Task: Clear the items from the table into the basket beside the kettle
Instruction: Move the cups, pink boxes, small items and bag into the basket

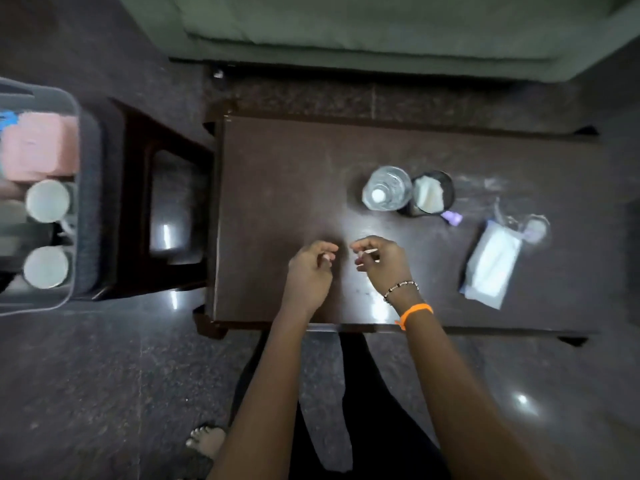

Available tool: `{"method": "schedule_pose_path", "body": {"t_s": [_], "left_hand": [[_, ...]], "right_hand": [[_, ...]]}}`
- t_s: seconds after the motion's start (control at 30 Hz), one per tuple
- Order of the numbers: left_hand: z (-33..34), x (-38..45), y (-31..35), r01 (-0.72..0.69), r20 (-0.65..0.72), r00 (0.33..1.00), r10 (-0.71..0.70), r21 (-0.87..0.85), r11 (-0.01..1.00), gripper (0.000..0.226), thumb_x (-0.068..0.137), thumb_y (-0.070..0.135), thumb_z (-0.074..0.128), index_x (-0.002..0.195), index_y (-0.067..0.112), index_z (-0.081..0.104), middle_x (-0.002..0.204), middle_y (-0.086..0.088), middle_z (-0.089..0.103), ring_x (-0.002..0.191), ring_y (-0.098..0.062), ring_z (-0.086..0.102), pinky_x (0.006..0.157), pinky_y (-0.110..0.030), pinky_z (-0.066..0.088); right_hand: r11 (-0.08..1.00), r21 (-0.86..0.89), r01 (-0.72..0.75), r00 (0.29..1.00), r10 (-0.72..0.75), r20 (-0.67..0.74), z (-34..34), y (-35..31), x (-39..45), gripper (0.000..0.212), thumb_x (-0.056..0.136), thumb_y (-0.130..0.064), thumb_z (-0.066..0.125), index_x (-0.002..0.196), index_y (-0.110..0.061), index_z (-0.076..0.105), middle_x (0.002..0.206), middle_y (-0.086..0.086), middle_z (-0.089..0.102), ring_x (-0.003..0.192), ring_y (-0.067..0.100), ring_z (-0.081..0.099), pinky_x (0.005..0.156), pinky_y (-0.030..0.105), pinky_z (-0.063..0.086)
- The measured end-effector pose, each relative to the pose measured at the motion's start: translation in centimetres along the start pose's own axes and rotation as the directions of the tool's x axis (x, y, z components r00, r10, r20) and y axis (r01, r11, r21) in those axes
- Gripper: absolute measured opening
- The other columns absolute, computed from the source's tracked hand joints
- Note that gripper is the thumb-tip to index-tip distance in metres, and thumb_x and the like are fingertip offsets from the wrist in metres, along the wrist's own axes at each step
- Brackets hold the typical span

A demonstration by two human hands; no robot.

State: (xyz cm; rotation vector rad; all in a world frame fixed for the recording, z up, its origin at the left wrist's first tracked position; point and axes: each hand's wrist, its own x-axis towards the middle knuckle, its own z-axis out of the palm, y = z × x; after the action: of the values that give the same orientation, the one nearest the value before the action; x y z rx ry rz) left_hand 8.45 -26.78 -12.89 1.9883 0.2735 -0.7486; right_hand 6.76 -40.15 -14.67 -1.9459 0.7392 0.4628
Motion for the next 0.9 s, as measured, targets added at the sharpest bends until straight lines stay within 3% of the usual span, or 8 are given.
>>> {"method": "schedule_pose_path", "body": {"t_s": [0.1, 0.2, 0.3, 0.37, 0.47, 0.63, 0.73, 0.9], "left_hand": [[5.0, 0.0, 2.1, -0.021, 0.113, 0.993, 0.01, 0.091, 0.996, 0.03, 0.088, -0.002, 0.044, 0.104, 0.008, 0.067, 0.106, -0.012, 0.068, 0.097, -0.021, 0.064, 0.088, -0.021, 0.045], [8.9, 0.4, 3.6, -0.054, 0.203, 0.979, 0.017, 0.177, 0.983, 0.028, 0.089, 0.001, 0.046, 0.105, 0.009, 0.068, 0.108, -0.01, 0.068, 0.097, -0.019, 0.063, 0.084, -0.016, 0.042], [11.3, 1.1, 4.5, -0.064, 0.237, 0.971, 0.01, 0.224, 0.973, 0.025, 0.09, 0.004, 0.048, 0.105, 0.011, 0.067, 0.109, -0.009, 0.068, 0.099, -0.018, 0.062, 0.083, -0.017, 0.042], [12.9, 1.7, 5.0, -0.076, 0.249, 0.968, 0.011, 0.254, 0.964, 0.025, 0.09, 0.006, 0.049, 0.105, 0.012, 0.067, 0.11, -0.008, 0.068, 0.1, -0.019, 0.062, 0.084, -0.019, 0.044], [14.2, 2.5, 5.3, -0.082, 0.249, 0.968, 0.008, 0.289, 0.954, 0.025, 0.089, 0.007, 0.049, 0.104, 0.013, 0.068, 0.108, -0.007, 0.069, 0.099, -0.018, 0.063, 0.081, -0.016, 0.042], [14.8, 3.1, 5.1, -0.052, 0.235, 0.972, -0.014, 0.274, 0.96, 0.026, 0.089, 0.005, 0.049, 0.104, 0.013, 0.068, 0.107, -0.007, 0.069, 0.1, -0.016, 0.063, 0.083, -0.015, 0.042], [14.4, 3.1, 4.5, -0.012, 0.224, 0.974, -0.046, 0.25, 0.968, 0.024, 0.09, 0.006, 0.049, 0.104, 0.013, 0.068, 0.107, -0.009, 0.068, 0.101, -0.018, 0.063, 0.087, -0.02, 0.044], [12.2, 2.8, 3.4, 0.062, 0.179, 0.979, -0.098, 0.193, 0.979, 0.024, 0.09, 0.006, 0.049, 0.103, 0.014, 0.068, 0.108, -0.007, 0.068, 0.098, -0.019, 0.064, 0.081, -0.016, 0.045]], "right_hand": [[0.996, 0.026, -0.087, 0.994, 0.089, -0.066, -4.4, 4.1, 0.8, 0.027, 0.084, 0.013, 0.045, 0.092, 0.002, 0.069, 0.085, 0.009, 0.063, 0.084, 0.043, 0.067, 0.081, 0.051, 0.056], [0.989, 0.038, -0.14, 0.98, 0.144, -0.135, -7.9, 7.0, 1.6, 0.027, 0.085, 0.011, 0.045, 0.091, 0.002, 0.068, 0.091, 0.019, 0.068, 0.083, 0.043, 0.066, 0.08, 0.047, 0.056], [0.992, -0.086, -0.095, 0.978, 0.076, -0.194, -10.4, 8.6, 3.0, 0.028, 0.082, 0.012, 0.045, 0.094, 0.002, 0.069, 0.105, 0.02, 0.068, 0.096, 0.036, 0.065, 0.089, 0.031, 0.05], [0.978, -0.203, -0.048, 0.978, 0.005, -0.208, -11.9, 9.4, 4.4, 0.031, 0.081, 0.01, 0.045, 0.097, 0.002, 0.07, 0.119, 0.021, 0.062, 0.113, 0.033, 0.058, 0.1, 0.029, 0.043], [0.914, -0.404, 0.031, 0.994, -0.07, -0.083, -13.0, 10.4, 7.3, 0.032, 0.084, 0.002, 0.045, 0.105, -0.002, 0.068, 0.146, 0.017, 0.038, 0.137, 0.03, 0.034, 0.112, 0.029, 0.029], [0.729, -0.683, 0.046, 0.987, 0.073, 0.144, -13.4, 12.0, 12.1, 0.036, 0.087, -0.006, 0.048, 0.122, -0.004, 0.059, 0.158, 0.014, 0.01, 0.146, 0.031, 0.01, 0.117, 0.039, 0.025], [0.739, -0.674, 0.016, 0.983, 0.112, 0.147, -13.1, 12.6, 13.0, 0.043, 0.085, 0.001, 0.048, 0.128, 0.001, 0.049, 0.155, 0.013, 0.019, 0.141, 0.031, 0.021, 0.113, 0.035, 0.031], [0.781, -0.625, -0.014, 0.993, 0.084, 0.083, -12.2, 12.6, 10.9, 0.035, 0.084, 0.001, 0.049, 0.115, -0.005, 0.064, 0.13, 0.017, 0.054, 0.124, 0.031, 0.047, 0.103, 0.032, 0.037]]}}
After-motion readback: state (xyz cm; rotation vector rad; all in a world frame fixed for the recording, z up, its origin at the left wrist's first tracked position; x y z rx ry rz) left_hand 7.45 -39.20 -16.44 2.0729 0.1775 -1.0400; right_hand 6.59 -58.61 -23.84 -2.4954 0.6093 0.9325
